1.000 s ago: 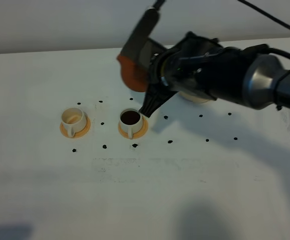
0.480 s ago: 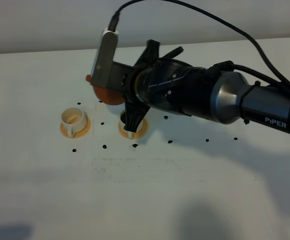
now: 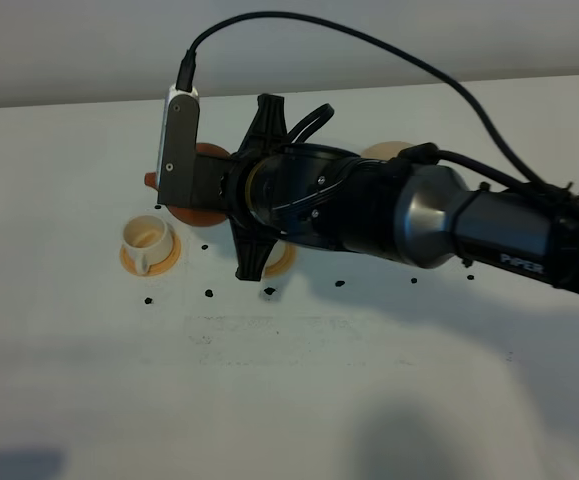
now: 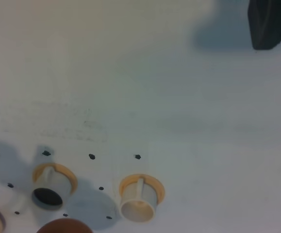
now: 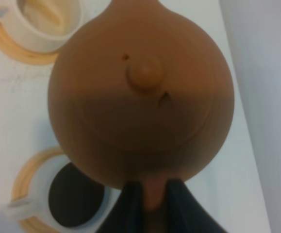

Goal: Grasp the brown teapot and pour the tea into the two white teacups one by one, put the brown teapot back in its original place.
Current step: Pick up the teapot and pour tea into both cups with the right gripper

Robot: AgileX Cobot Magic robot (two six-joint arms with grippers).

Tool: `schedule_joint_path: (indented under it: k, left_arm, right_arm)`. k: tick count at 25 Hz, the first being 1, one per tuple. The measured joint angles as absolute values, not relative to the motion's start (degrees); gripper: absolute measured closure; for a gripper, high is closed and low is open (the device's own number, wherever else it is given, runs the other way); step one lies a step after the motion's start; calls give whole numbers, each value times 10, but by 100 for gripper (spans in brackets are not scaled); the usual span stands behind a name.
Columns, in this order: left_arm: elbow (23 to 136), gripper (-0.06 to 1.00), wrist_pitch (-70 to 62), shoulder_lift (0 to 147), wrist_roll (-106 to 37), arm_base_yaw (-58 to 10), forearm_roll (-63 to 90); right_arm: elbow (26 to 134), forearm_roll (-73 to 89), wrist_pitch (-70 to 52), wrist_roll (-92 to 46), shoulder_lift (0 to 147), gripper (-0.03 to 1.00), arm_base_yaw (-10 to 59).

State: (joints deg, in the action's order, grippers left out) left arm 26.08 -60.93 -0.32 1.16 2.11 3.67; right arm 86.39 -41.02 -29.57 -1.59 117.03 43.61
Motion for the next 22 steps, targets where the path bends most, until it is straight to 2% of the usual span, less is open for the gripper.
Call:
schedule_joint_path:
  k: [9, 22]
  left_arm:
    - [261, 62, -609, -3, 12, 21, 37]
    - [261, 62, -609, -3, 12, 21, 37]
  right_arm:
    - [933, -417, -337, -16, 1226, 87, 437]
    - [938, -492, -320, -16, 1242, 87, 452]
